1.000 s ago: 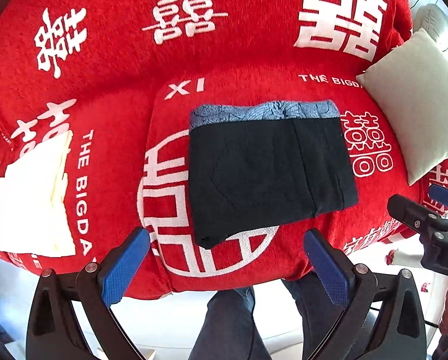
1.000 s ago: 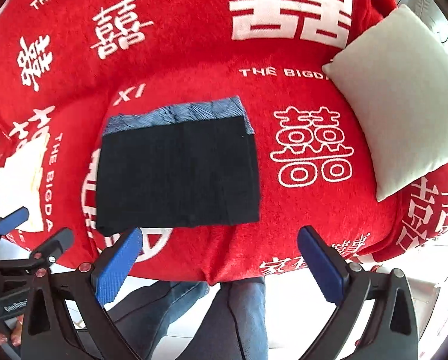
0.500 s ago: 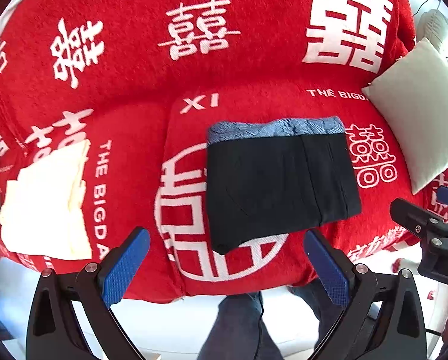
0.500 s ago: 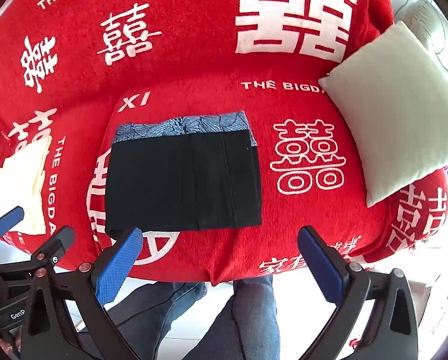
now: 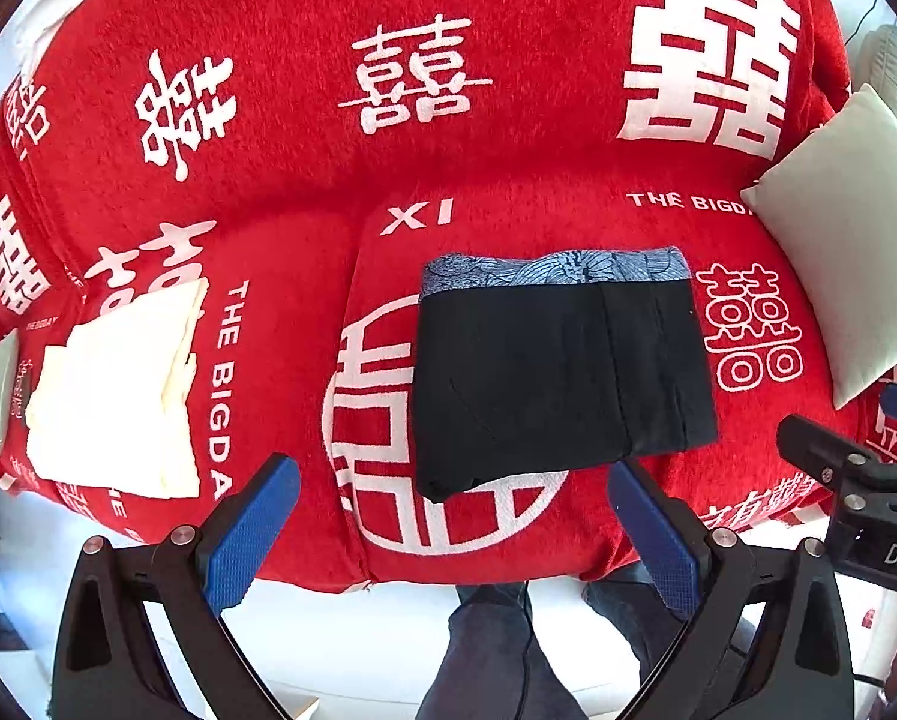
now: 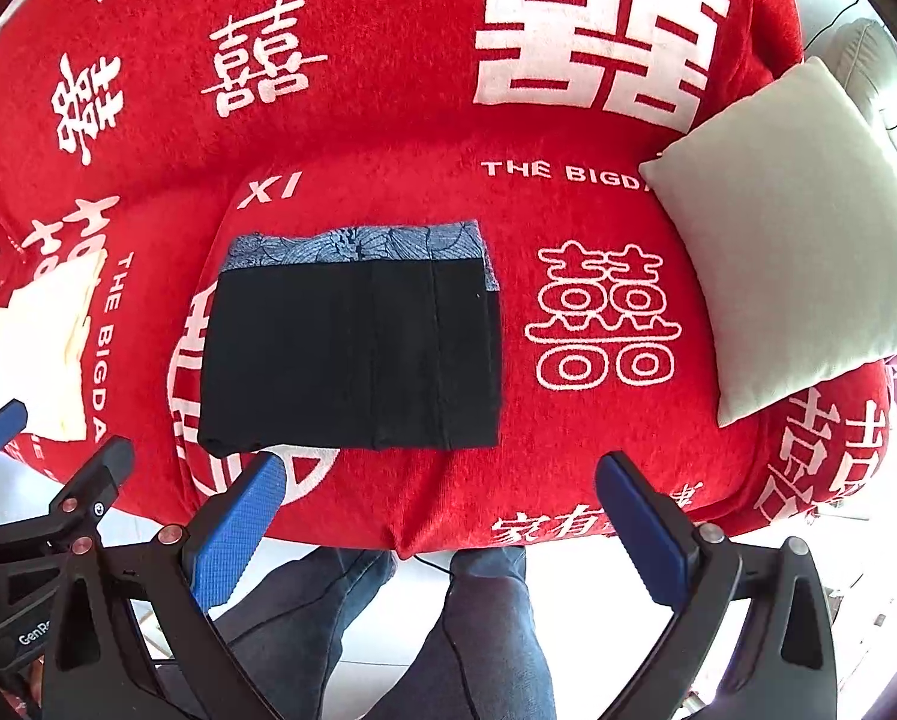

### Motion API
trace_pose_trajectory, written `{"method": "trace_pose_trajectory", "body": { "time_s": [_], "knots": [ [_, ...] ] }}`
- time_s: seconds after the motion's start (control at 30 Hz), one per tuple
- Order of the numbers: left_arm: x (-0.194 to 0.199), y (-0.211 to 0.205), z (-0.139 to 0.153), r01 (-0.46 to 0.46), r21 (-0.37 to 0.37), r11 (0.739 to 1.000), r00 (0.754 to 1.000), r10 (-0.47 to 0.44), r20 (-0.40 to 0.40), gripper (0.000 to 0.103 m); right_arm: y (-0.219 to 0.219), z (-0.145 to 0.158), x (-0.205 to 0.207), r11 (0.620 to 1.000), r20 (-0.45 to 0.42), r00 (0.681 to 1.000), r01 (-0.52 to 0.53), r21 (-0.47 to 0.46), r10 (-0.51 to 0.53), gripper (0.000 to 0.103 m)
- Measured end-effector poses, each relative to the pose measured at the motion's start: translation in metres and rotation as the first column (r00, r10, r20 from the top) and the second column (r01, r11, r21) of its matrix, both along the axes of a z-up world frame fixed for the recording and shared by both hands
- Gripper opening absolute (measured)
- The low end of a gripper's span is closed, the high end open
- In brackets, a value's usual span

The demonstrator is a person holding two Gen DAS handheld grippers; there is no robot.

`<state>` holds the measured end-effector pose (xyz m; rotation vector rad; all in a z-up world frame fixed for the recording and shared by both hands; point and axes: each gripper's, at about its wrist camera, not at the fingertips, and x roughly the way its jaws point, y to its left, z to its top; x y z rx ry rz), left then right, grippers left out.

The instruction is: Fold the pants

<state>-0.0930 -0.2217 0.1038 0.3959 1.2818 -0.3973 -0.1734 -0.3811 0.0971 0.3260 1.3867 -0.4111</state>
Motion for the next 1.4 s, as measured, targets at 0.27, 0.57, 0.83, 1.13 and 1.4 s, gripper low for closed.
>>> {"method": "trace_pose_trajectory", "body": {
  "time_s": [0.27,0.57,0.83,1.13,1.4],
  "knots": [
    [-0.0039,-0.003,-0.0005,-0.021,0.014,1.0,1.0,0.021,-0.007,0.103,-0.0037,-0.0014,-0.0043,1.0,0.0,1.0,-0.022,0.001,0.022,0.103],
    [-0.0063,-0.0036,0.0005,-0.019,0.029,0.999,1.0,0.019,0.005,0.103,-0.0051,-0.0011,-0.0026,1.0,0.008,1.0,-0.027,0.004,0.027,0.103],
    [-0.0051,-0.001,0.0008,-0.023,0.024,0.999,1.0,0.023,0.002,0.103,-0.0014,-0.0006,-0.0007,1.0,0.007,1.0,-0.03,-0.001,0.03,0.103],
    [-0.0036,-0.0008,-0.003,-0.023,0.026,0.999,1.0,0.024,-0.009,0.103,-0.0016,-0.0009,0.0001,0.999,0.007,0.999,-0.033,0.002,0.033,0.103],
    [-0.0012,0.0023,-0.0042,-0.034,0.014,0.999,0.999,0.034,-0.021,0.103,0.0001,-0.0014,-0.0015,1.0,0.006,1.0,-0.022,-0.004,0.022,0.103]
  ]
}}
